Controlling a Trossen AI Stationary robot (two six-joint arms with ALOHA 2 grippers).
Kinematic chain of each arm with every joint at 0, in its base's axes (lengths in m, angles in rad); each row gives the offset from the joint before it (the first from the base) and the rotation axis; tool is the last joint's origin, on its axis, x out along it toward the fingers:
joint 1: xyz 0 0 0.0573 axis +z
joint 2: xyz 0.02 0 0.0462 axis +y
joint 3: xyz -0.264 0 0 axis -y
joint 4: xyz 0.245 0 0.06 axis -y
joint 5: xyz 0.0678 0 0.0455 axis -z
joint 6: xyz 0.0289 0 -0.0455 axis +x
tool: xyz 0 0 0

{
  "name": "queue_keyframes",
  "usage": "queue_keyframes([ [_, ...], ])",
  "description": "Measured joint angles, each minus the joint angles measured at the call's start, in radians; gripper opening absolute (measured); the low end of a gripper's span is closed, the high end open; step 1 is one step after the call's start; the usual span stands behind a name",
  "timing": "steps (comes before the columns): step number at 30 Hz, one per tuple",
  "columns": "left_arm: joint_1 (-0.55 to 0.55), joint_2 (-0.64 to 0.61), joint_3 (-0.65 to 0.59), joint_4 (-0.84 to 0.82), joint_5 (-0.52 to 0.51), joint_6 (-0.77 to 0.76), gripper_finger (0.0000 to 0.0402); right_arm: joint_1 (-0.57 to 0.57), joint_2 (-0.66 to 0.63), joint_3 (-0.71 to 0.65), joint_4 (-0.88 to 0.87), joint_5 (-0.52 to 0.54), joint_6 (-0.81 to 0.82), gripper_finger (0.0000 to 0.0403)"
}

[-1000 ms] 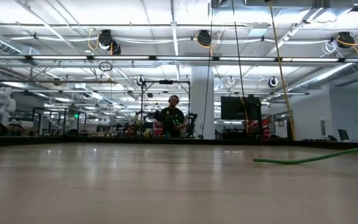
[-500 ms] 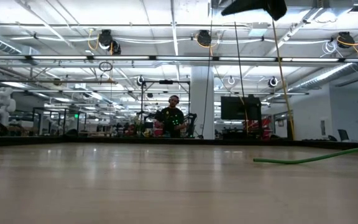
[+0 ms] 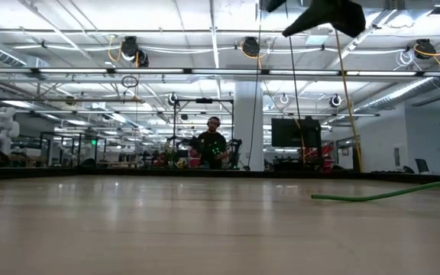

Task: Sort flowers into vase by color
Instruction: Put the black tulip into the transparent vase

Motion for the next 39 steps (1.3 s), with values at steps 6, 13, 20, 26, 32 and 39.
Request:
queue_keyframes([
  [6, 0.0, 0.035, -0.014, 0.025, 0.013, -0.013, 0.0001, -0.012, 0.0, 0.0, -0.198, -0.039, 0.126, 0.0207],
  [13, 0.0, 0.061, -0.014, 0.04, 0.059, -0.008, 0.0001, -0.043, 0.0, -0.171, 0.051, -0.086, 0.146, 0.0208],
  [20, 0.0, 0.061, -0.034, 0.073, 0.066, 0.013, 0.0001, -0.056, 0.0, -0.461, 0.551, -0.06, 0.218, 0.0208],
  [26, -0.001, 0.062, -0.154, 0.203, 0.09, -0.01, 0.0001, -0.055, 0.0, -0.552, 0.684, 0.004, 0.3, 0.0208],
  [32, -0.024, 0.061, -0.184, 0.287, 0.125, -0.033, 0.0001, -0.055, 0.0, -0.552, 0.691, 0.002, 0.301, 0.0208],
  [39, -0.067, 0.062, -0.228, 0.3, 0.083, 0.002, 0.0001, -0.055, 0.0, -0.552, 0.696, 0.002, 0.302, 0.0208],
])
